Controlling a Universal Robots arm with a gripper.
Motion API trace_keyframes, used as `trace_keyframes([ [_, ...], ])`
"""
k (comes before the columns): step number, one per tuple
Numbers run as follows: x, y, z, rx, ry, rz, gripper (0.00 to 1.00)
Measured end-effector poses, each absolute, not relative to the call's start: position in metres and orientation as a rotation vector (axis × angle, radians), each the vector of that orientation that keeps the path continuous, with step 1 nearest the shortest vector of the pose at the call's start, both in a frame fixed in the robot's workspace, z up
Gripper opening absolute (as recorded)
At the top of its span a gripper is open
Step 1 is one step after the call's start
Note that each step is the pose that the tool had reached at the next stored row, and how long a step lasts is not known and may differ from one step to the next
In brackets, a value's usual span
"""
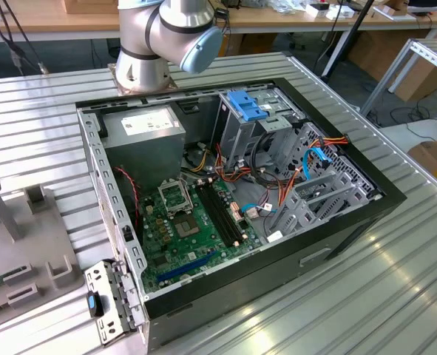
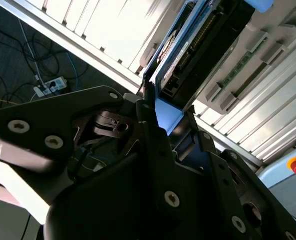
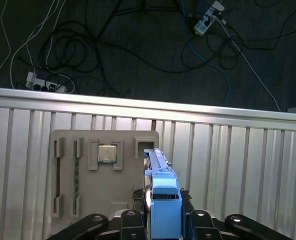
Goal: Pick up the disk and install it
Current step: 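Pick up the disk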
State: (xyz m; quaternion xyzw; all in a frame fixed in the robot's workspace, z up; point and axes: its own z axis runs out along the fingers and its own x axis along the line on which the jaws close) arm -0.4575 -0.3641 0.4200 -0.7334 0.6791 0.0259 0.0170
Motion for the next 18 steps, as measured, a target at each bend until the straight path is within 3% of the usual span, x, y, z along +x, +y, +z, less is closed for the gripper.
trace_keyframes([
  [18,-0.457,-0.364,0.447,-2.279,2.111,0.08,0.37],
])
